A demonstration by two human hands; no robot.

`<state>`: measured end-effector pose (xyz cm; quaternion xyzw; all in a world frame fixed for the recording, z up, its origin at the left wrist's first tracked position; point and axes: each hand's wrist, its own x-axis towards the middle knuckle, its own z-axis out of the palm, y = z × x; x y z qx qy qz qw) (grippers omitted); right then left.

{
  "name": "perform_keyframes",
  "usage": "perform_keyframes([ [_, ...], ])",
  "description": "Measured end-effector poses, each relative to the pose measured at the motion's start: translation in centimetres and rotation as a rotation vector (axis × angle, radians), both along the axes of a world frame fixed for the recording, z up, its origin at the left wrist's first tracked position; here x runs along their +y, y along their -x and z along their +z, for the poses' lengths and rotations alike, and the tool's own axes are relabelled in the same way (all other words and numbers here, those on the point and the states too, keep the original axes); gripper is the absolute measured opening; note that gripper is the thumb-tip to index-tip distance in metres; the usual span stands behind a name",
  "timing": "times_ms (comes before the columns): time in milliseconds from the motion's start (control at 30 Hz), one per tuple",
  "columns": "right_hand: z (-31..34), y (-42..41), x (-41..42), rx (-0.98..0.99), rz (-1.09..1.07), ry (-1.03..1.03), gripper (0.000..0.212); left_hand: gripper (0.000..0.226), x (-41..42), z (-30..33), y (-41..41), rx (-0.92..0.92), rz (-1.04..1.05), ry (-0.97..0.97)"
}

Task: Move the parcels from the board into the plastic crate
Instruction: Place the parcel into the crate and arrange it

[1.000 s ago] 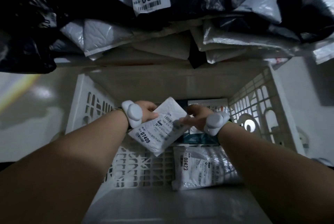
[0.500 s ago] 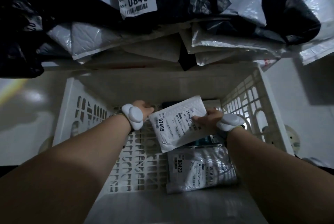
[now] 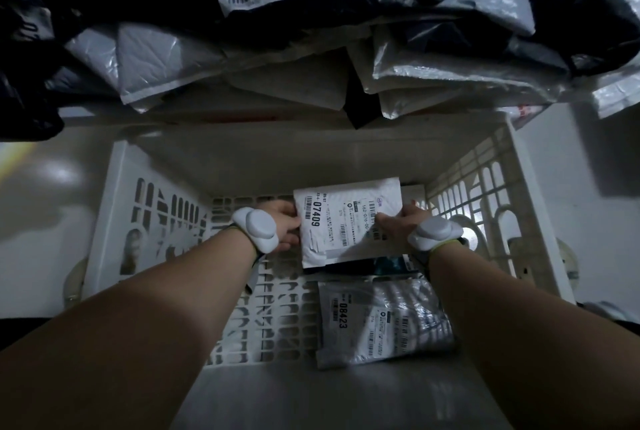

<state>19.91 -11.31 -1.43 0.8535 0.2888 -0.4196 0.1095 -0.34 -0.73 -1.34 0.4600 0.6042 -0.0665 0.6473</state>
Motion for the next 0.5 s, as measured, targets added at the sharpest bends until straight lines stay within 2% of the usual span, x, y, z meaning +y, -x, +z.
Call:
perform_keyframes([
  [100, -0.3, 0.5, -0.1, -0.051, 0.131, -0.004, 0.067, 0.013, -0.1, 0.1, -0.6, 0.013, 0.04, 0.004],
  [200, -0.8, 0.5, -0.4, -0.05, 0.15, 0.008, 0.064, 0.026, -0.4, -0.4, -0.9, 0.026, 0.027, 0.006],
  [267, -1.1, 0.2, -0.5, -0.07, 0.033, 0.032, 0.067, 0.036, -0.7, -0.8, -1.1, 0.028, -0.004, -0.004],
  [367, -1.3, 0.3, -0.5, -0.085, -0.084, 0.049, 0.073, 0.039, -1.3, -1.0, -1.9, 0.01, -0.025, 0.008],
  [433, -1.9, 0.2, -0.6, -0.039, -0.105, 0.054, 0.065, 0.042, -1.6, -0.7, -2.8, -0.007, -0.055, 0.038],
  [500, -2.5, 0.1, -0.6, -0.007, -0.237, -0.017, 0.057, 0.049, -1.8, -0.6, -3.8, -0.021, -0.084, 0.072],
])
